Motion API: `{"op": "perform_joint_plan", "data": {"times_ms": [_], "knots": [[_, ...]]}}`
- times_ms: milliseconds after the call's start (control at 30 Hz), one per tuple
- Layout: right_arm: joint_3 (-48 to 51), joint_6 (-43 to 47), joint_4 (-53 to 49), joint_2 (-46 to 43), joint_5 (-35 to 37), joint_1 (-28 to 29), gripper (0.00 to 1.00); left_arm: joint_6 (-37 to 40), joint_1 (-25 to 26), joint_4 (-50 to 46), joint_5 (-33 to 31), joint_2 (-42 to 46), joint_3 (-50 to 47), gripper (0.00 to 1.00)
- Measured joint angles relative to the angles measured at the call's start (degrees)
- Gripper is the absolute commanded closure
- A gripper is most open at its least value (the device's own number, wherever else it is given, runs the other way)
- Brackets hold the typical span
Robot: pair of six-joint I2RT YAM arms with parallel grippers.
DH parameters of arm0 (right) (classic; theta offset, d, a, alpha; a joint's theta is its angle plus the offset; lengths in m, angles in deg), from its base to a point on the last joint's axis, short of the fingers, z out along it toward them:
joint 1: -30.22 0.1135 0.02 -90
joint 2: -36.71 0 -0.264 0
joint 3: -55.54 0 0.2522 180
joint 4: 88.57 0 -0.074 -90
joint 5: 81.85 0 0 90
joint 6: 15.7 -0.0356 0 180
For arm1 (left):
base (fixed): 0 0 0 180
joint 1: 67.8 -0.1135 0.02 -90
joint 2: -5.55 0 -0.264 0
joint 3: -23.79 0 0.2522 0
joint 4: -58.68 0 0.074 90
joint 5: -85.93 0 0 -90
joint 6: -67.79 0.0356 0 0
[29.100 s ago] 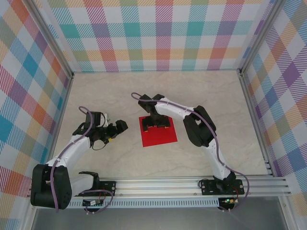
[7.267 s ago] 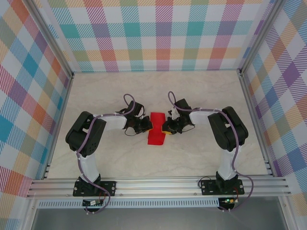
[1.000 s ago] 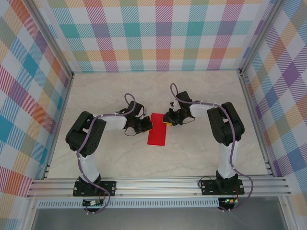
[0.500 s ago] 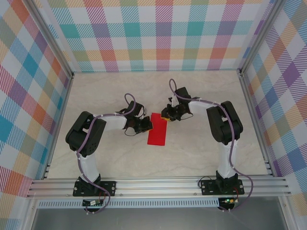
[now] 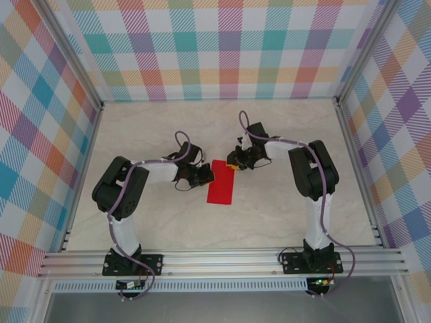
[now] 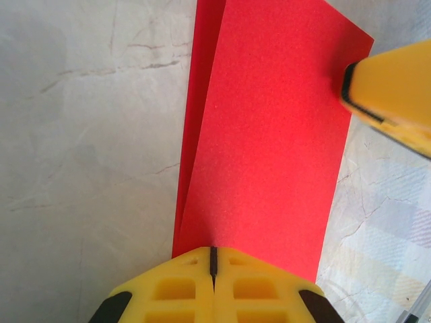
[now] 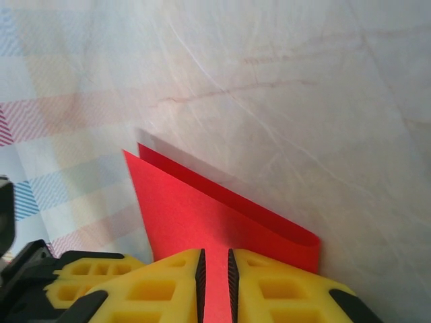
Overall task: Fold a paper plane with a square sheet of paper (pick it up from the middle)
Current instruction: Fold the square sheet of paper in half at the center of the table.
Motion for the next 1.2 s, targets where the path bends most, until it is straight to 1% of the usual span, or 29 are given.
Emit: {"op": "perform_joint_plan", "data": {"times_ms": [133, 433, 767, 1200], "knots": [[-1.86, -0.22, 0.09, 0.11, -0.55, -0.72, 0.81, 0.0, 0.0, 0.02, 0.0, 0.0, 0.0, 1.0], [-2.58, -1.07, -0.13, 3.1, -0.94, -1.44, 0.81, 0.0, 0.0, 0.04, 0.02, -0.02, 0.0, 1.0], [-5.86, -0.83, -4.68, 3.1, 0.83, -1.36, 0.8, 0.0, 0.0, 0.04, 0.02, -0.02, 0.0, 1.0], [-7.13, -0.44, -6.36, 4.37, 2.32, -1.36, 0.8, 0.0, 0.0, 0.04, 0.07, -0.02, 0.0, 1.0]]}}
